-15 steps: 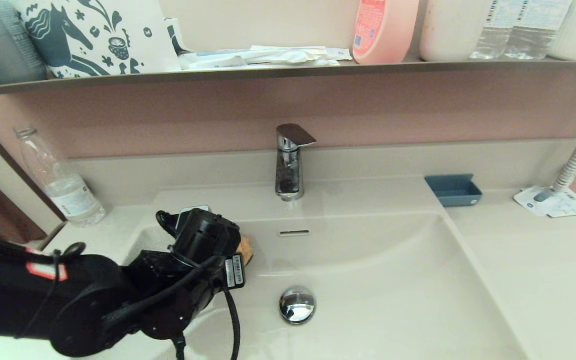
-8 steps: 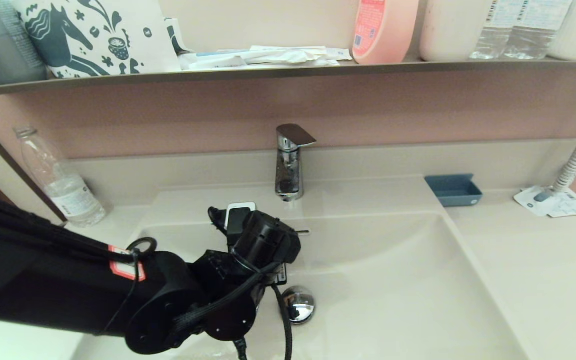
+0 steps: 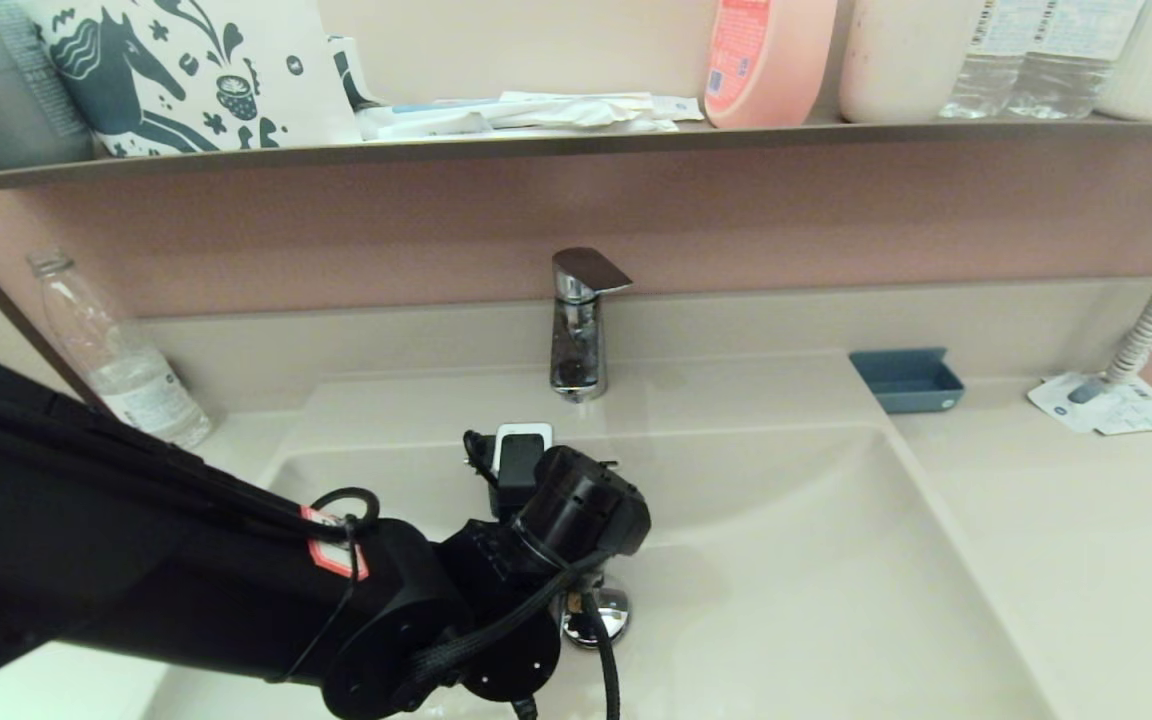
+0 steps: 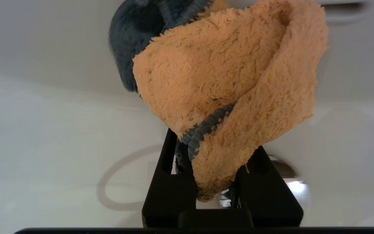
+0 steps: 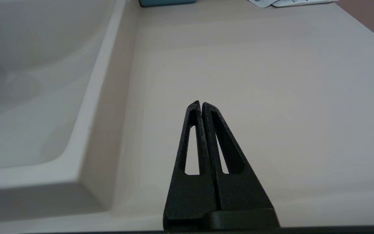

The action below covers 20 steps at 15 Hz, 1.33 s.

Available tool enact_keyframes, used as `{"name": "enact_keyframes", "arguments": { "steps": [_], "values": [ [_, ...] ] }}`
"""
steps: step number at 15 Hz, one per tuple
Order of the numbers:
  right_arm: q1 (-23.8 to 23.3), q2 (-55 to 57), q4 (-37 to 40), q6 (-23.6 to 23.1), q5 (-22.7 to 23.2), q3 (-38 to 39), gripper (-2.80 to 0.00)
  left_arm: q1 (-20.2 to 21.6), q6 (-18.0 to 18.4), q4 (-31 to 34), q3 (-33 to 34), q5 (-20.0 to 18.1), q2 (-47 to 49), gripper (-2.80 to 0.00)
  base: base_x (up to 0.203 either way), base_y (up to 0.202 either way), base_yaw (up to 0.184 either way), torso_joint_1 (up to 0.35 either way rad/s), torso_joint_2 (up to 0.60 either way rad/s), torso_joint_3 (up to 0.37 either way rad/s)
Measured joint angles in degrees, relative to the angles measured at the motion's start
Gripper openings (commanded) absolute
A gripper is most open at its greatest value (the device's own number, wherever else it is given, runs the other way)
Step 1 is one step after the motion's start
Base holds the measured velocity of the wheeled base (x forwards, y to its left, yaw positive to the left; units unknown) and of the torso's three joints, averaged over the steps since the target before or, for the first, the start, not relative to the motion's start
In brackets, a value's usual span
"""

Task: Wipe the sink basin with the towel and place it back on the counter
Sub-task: Wipe the sink

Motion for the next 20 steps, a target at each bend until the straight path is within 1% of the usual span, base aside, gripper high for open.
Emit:
{"name": "enact_keyframes", "arguments": {
  "steps": [2, 4, 7, 9, 11, 12, 14, 17, 19, 20],
  "values": [
    [0.0, 0.0, 0.0, 0.0, 0.0, 0.0, -2.80, 3.0, 0.2, 0.0, 3.3, -0.8, -1.9, -2.80, 0.000, 0.000, 0.000, 0.000, 0.00, 0.000],
    [0.0, 0.0, 0.0, 0.0, 0.0, 0.0, -2.80, 6.6, 1.2, 0.0, 7.0, -3.2, -4.8, -2.80, 0.000, 0.000, 0.000, 0.000, 0.00, 0.000],
    [0.0, 0.0, 0.0, 0.0, 0.0, 0.0, -2.80, 15.7, 5.6, -0.1, 11.5, -8.0, -9.9, -2.80, 0.000, 0.000, 0.000, 0.000, 0.00, 0.000],
    [0.0, 0.0, 0.0, 0.0, 0.0, 0.0, -2.80, 21.4, 9.7, -0.2, 13.5, -11.7, -14.3, -2.80, 0.000, 0.000, 0.000, 0.000, 0.00, 0.000],
    [0.0, 0.0, 0.0, 0.0, 0.0, 0.0, -2.80, 25.5, 13.4, -0.2, 14.8, -14.1, -17.8, -2.80, 0.000, 0.000, 0.000, 0.000, 0.00, 0.000],
    [0.0, 0.0, 0.0, 0.0, 0.0, 0.0, -2.80, 26.4, 13.9, -0.2, 15.0, -14.4, -18.9, -2.80, 0.000, 0.000, 0.000, 0.000, 0.00, 0.000],
    [0.0, 0.0, 0.0, 0.0, 0.0, 0.0, -2.80, 25.9, 13.8, -0.4, 15.1, -14.5, -19.8, -2.80, 0.000, 0.000, 0.000, 0.000, 0.00, 0.000],
    [0.0, 0.0, 0.0, 0.0, 0.0, 0.0, -2.80, 22.1, 12.3, -0.7, 14.2, -13.7, -18.3, -2.80, 0.000, 0.000, 0.000, 0.000, 0.00, 0.000],
    [0.0, 0.0, 0.0, 0.0, 0.0, 0.0, -2.80, 18.2, 9.7, -0.8, 12.0, -11.3, -16.3, -2.80, 0.000, 0.000, 0.000, 0.000, 0.00, 0.000],
    [0.0, 0.0, 0.0, 0.0, 0.0, 0.0, -2.80, 16.7, 9.2, -0.6, 10.9, -9.9, -15.6, -2.80, 0.000, 0.000, 0.000, 0.000, 0.00, 0.000]
  ]
}}
